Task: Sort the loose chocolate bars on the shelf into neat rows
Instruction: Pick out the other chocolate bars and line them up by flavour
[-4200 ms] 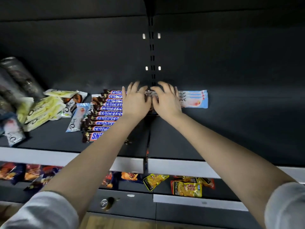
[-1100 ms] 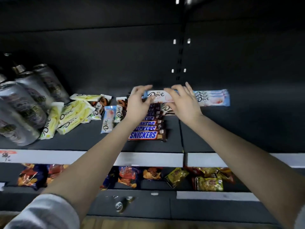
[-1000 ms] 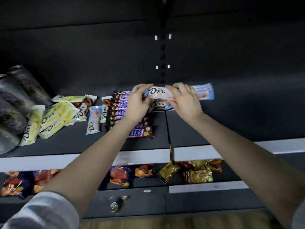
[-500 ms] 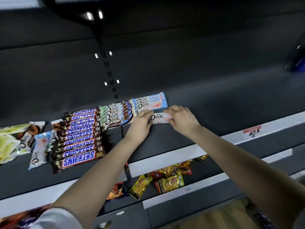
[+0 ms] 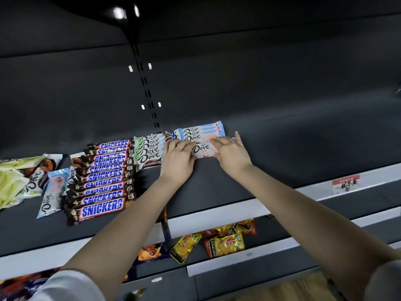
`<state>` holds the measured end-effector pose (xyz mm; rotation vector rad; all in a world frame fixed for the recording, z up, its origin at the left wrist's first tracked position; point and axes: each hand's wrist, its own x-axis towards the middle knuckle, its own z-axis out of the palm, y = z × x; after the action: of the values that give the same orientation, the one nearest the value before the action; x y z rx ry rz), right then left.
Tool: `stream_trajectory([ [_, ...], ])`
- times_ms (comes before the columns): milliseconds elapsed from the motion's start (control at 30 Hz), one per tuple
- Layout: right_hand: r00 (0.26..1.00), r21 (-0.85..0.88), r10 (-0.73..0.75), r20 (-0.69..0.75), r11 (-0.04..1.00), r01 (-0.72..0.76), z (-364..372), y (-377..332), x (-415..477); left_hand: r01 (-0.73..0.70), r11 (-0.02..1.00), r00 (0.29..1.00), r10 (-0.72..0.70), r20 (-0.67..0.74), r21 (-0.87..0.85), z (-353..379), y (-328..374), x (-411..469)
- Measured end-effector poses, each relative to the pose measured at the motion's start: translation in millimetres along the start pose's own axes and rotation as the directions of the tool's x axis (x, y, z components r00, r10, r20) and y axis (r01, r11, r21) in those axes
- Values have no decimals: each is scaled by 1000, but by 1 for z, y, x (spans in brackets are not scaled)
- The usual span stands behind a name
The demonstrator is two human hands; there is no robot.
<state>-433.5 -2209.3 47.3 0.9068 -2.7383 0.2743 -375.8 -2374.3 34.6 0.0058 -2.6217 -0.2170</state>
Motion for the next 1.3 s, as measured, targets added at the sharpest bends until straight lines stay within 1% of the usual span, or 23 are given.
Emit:
stream_trajectory([
  [100, 1000, 35, 16, -1, 999, -16, 8, -3, 10, 78, 996, 997, -76, 27, -43, 6, -3, 2],
  [200, 999, 110, 32, -8, 993, -31, 14, -5, 19, 140, 986, 990, -138, 26, -89, 9, -5, 2],
  [300, 999, 198, 37, -22, 980, -32, 19, -8, 23, 191, 980, 981, -189, 42, -55, 13, -7, 2],
  [400, 999, 224, 40, -33, 974, -32, 23, -9, 24, 226, 974, 972, -226, 62, -6, 15, -8, 3],
  [500, 998, 257, 34, -58, 966, -18, 25, -8, 24, 238, 971, 969, -238, 71, 3, 14, -8, 3],
  [533, 996, 280, 49, -72, 960, -27, 27, -8, 24, 239, 971, 968, -239, 75, 5, 14, -8, 3],
  [667, 968, 368, 187, -169, 923, -114, 30, -8, 20, 238, 971, 967, -239, 90, 21, 14, -8, 2],
  [833, 963, 358, 225, -149, 920, -160, 30, -9, 20, 234, 972, 966, -236, 107, 34, 13, -8, 3],
  [967, 958, 311, 217, -190, 938, -151, 31, -10, 20, 275, 961, 957, -275, 90, 5, 13, -8, 3],
  [1067, 960, 307, 243, -135, 932, -193, 30, -12, 20, 302, 953, 950, -302, 75, 9, 14, -9, 4],
  [1167, 959, 307, 274, -76, 921, -239, 28, -12, 21, 291, 956, 954, -292, 71, 18, 14, -9, 5],
  [1300, 960, 327, 274, -63, 914, -239, 27, -12, 21, 289, 957, 955, -290, 56, 26, 16, -10, 5],
])
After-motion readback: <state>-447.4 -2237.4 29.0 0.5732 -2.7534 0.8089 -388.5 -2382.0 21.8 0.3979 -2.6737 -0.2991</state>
